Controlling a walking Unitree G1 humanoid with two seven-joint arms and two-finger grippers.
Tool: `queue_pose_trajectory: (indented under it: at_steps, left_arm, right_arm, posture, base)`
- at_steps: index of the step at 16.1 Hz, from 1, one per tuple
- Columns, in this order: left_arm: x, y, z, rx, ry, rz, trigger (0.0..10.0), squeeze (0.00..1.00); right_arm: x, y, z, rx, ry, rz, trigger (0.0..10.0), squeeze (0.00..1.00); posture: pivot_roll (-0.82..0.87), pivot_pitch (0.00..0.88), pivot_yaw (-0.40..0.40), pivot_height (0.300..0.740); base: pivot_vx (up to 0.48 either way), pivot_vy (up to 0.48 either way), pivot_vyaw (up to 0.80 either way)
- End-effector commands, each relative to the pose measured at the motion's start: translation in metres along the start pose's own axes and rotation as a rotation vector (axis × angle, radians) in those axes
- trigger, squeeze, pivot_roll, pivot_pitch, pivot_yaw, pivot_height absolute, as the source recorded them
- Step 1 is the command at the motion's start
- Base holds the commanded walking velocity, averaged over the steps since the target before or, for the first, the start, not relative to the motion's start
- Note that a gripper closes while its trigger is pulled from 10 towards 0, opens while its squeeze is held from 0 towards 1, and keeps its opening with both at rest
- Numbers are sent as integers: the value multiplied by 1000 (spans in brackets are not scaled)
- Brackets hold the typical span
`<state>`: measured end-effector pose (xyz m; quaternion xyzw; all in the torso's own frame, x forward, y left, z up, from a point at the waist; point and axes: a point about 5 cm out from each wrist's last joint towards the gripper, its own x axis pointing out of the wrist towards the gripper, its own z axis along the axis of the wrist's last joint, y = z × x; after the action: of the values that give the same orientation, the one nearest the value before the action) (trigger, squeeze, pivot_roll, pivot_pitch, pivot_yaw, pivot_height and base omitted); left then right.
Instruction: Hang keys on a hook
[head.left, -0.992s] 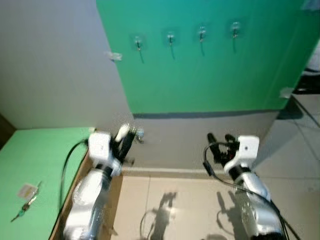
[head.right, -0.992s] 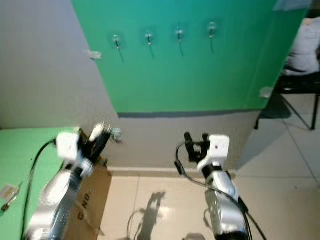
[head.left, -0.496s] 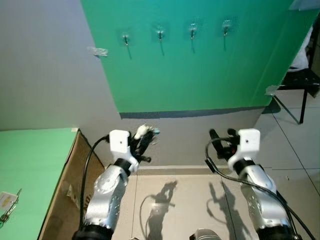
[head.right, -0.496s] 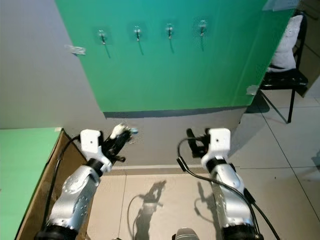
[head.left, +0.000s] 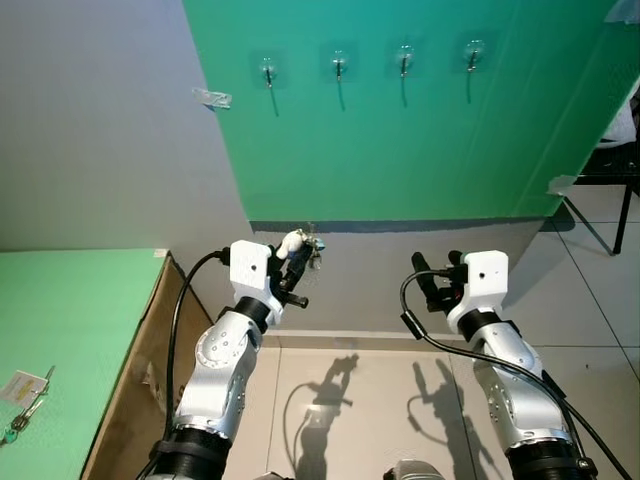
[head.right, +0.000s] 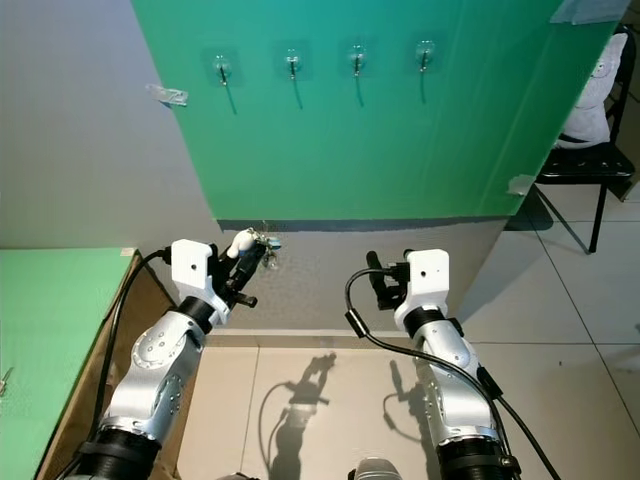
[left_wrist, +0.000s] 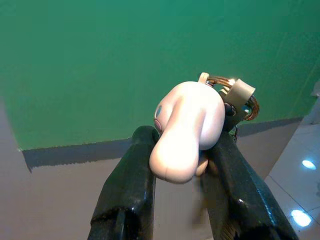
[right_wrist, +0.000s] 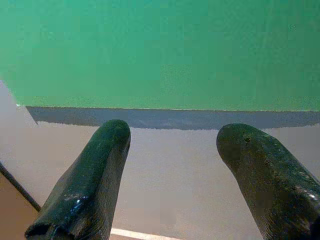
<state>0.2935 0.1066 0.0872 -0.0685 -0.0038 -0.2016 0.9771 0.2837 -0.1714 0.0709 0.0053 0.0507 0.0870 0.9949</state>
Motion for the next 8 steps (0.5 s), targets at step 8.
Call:
queue_pose_trajectory:
  at_steps: [8]
  left_arm:
    - [13, 17, 22, 147, -44, 45, 0, 0]
  right_arm:
    - [8, 14, -3, 2, 0, 25, 10000, 0]
  posture:
    - [-255, 4, 130, 740]
  base:
    - [57, 120, 0]
